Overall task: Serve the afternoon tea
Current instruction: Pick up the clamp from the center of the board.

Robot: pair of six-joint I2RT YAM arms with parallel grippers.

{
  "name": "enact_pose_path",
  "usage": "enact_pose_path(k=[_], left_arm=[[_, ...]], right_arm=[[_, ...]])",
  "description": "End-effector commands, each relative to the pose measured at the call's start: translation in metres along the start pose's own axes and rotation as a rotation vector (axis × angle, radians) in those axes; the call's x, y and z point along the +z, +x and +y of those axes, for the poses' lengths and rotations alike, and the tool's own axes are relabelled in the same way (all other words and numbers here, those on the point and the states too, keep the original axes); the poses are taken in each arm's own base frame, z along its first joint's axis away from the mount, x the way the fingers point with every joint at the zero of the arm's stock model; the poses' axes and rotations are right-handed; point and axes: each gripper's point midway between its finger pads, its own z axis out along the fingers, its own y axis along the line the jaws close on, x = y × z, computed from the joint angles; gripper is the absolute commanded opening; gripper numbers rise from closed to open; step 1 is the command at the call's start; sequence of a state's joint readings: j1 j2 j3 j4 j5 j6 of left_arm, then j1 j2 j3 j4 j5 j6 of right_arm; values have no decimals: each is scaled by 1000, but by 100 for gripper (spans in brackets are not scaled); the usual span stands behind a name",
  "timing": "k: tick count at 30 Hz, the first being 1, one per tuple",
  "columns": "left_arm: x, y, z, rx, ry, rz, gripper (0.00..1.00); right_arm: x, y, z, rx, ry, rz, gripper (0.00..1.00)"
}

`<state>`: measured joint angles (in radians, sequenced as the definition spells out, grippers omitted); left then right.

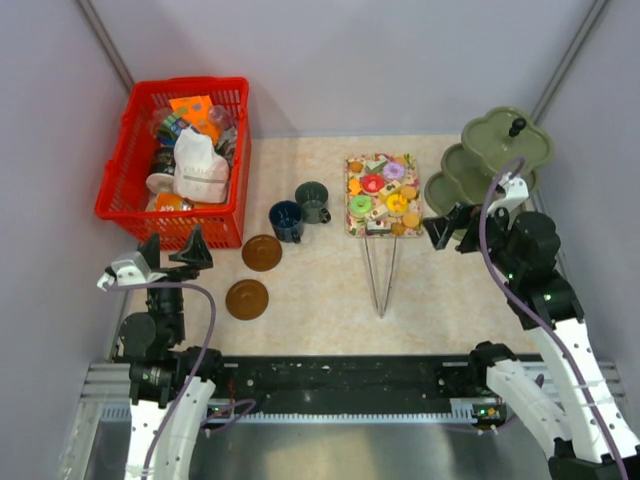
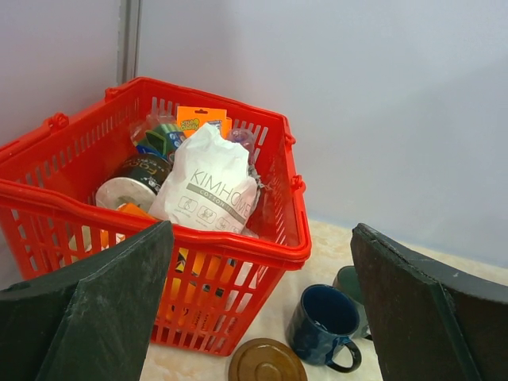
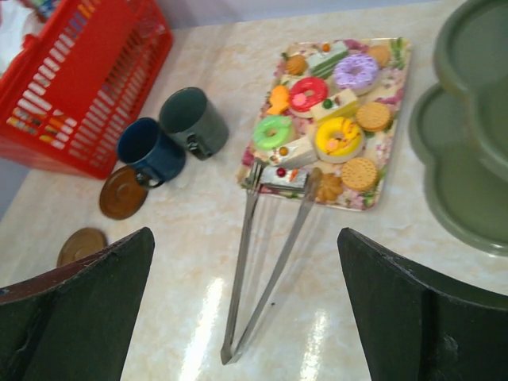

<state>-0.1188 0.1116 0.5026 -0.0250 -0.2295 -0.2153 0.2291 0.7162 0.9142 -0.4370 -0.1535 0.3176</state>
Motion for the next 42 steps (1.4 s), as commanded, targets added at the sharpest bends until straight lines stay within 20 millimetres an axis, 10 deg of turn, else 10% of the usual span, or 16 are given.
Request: enact_pose_path(k=[1, 26, 37, 42], left_arm=[[-2, -23, -6, -34, 19, -63, 99], [0, -12, -5, -25, 9, -14, 99], [-1, -12, -7, -26, 16, -12, 99], [-1, -13, -7, -30, 17, -14, 99]], right_arm=[[-6, -7, 35, 12, -199, -83, 99], [76, 202, 11, -78, 261, 555, 99], [86, 218, 14, -98, 286, 570, 95], [87, 221, 11, -83, 306, 567, 72]])
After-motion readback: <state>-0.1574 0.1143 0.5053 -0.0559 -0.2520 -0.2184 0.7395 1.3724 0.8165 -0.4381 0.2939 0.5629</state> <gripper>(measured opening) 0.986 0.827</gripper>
